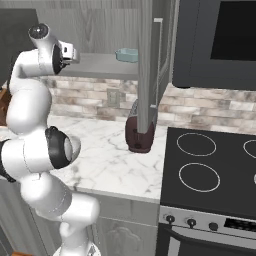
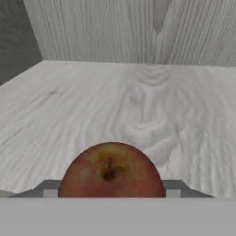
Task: Open the cabinet. Pick the banana and apple from the cabinet and place them into the bowl. Then close the cabinet.
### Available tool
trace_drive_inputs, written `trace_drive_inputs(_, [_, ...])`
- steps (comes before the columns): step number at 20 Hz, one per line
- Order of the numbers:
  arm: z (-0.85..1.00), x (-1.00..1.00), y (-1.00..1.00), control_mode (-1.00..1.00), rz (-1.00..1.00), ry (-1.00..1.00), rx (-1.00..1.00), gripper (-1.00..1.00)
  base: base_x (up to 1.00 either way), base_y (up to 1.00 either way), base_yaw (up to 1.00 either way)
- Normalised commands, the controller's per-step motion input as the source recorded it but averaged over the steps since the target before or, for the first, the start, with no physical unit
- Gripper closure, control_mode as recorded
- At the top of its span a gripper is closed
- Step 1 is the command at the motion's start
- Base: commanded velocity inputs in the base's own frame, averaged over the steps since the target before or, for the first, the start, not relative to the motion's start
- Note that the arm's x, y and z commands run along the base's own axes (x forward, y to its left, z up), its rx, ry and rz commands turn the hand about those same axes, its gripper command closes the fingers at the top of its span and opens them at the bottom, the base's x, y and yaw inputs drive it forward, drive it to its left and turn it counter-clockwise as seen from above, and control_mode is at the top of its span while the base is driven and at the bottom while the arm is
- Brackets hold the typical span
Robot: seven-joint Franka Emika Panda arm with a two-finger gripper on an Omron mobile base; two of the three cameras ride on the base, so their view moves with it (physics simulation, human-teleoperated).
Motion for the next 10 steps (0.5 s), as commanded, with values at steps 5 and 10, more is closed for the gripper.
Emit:
trace_drive_inputs(5, [0.1,-0.93,-0.13,-1.0,-0.04,0.0,0.05,1.0,0.0,0.0,0.0])
trace_drive_inputs(10, [0.2,-0.99,-0.18,-1.0,-0.04,0.0,0.04,1.0,0.0,0.0,0.0])
